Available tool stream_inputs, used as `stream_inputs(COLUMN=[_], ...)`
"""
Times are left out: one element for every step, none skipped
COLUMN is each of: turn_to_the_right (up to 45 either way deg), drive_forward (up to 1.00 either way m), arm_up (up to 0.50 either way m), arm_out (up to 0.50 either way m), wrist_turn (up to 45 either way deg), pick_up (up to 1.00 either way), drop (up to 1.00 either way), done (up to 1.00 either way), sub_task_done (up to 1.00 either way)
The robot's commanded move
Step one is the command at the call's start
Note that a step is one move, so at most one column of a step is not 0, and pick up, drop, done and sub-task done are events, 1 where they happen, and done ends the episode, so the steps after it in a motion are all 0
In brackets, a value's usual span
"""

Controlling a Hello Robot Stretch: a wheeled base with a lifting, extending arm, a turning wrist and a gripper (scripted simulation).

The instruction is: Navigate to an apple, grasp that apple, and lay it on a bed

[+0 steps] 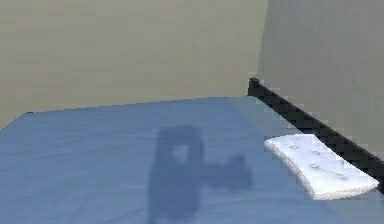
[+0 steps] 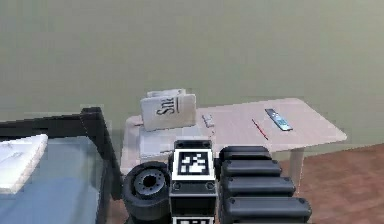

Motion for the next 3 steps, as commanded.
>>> stream_inputs(turn_to_the_right=[-21.0, -3.0, 30.0], drive_forward=[0.0, 0.0, 0.0], arm_up=[0.0, 0.0, 0.0], arm_out=[0.0, 0.0, 0.0], wrist_turn=[0.0, 0.0, 0.0], pick_up=[0.0, 0.0, 0.0], drop=[0.0, 0.0, 0.0], done=[0.0, 0.0, 0.0], sub_task_done=[0.0, 0.0, 0.0])
